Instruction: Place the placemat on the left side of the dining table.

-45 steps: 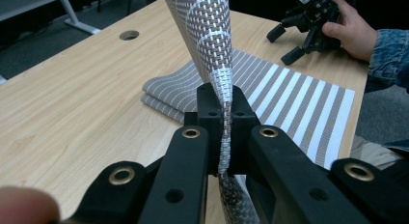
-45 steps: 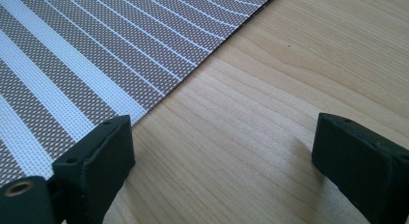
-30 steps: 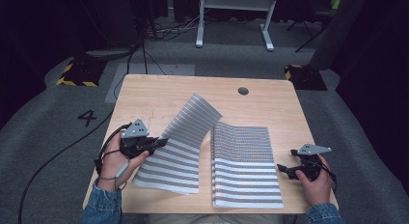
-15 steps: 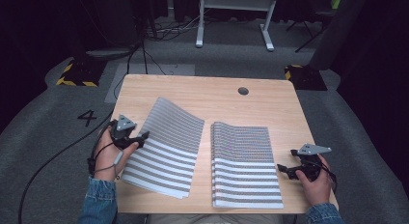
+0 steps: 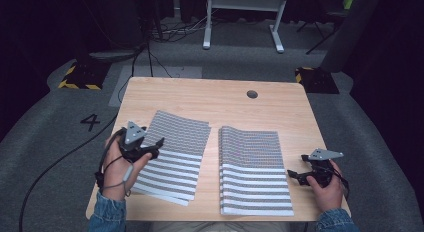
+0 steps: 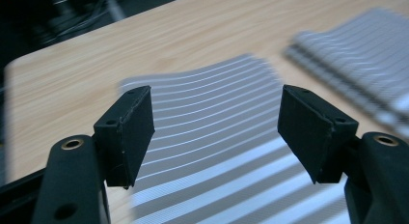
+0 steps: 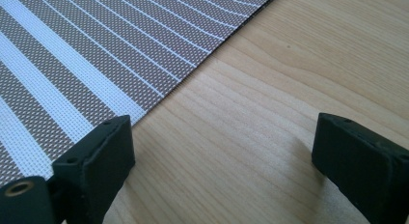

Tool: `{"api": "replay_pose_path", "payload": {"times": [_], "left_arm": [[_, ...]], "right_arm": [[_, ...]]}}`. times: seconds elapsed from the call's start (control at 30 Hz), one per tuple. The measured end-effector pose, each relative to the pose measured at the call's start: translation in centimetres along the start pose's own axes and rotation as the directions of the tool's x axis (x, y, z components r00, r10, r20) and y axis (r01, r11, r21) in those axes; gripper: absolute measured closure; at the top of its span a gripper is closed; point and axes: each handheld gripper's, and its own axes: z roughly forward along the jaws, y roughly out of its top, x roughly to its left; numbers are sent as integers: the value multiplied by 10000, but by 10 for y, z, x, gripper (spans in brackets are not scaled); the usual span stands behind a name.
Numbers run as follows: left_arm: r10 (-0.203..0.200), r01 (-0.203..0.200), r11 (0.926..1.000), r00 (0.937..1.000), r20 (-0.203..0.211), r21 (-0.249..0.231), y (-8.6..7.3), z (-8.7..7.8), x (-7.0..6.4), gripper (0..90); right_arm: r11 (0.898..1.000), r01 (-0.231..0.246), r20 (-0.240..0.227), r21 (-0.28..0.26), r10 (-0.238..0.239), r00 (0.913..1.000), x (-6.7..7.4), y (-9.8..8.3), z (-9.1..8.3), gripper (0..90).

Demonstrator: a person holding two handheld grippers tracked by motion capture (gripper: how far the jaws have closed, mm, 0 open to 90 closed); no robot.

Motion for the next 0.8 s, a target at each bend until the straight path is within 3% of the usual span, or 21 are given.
{"api": "replay_pose_path", "payload": {"times": [0.1, 0.2, 0.27, 0.33, 0.37, 0.43, 0.6, 0.63, 0.67, 0.77, 0.8], "left_arm": [[253, -298, 9986, 9946, 1009, 434, 1, 15, -24, 294], [387, -628, 9907, 9805, 1928, 1207, -6, 43, -46, 293], [594, -1075, 9749, 9695, 2378, 1949, -14, 65, -57, 290], [628, -1289, 9585, 9655, 2528, 2542, -23, 82, -62, 289], [583, -1307, 9470, 9683, 2430, 2934, -27, 88, -64, 289], [813, -1520, 9373, 9704, 2274, 3136, -32, 98, -63, 289], [611, -1358, 9294, 9736, 2197, 3433, -40, 109, -62, 309], [584, -1342, 9327, 9721, 2271, 3347, -40, 111, -62, 309], [442, -1157, 9343, 9762, 2123, 3373, -40, 110, -62, 353], [434, -1078, 9425, 9780, 2042, 3164, -41, 109, -56, 417], [453, -1044, 9464, 9799, 1944, 3057, -42, 108, -52, 562]], "right_arm": [[10000, -4, -1, 26, 4, 10000, -1, 1, 0, 79], [10000, -17, 6, 30, 17, 10000, -1, 1, 0, 79], [10000, -15, 5, 31, 15, 10000, -1, 1, 0, 79], [10000, -14, 8, 29, 14, 10000, -1, 1, 0, 79], [10000, -12, 6, 29, 12, 10000, -1, 1, 0, 79], [10000, -4, 9, 28, 4, 10000, -1, 1, 0, 79], [10000, -6, 2, 33, 6, 10000, -1, 1, 1, 78], [10000, -5, 4, 31, 5, 10000, -1, 1, 1, 78], [10000, 0, 17, 26, 0, 10000, -1, 1, 1, 79], [10000, 3, 19, 33, -3, 10000, -1, 1, 0, 78], [10000, 5, 18, 29, -5, 10000, -1, 1, 0, 79]]}}
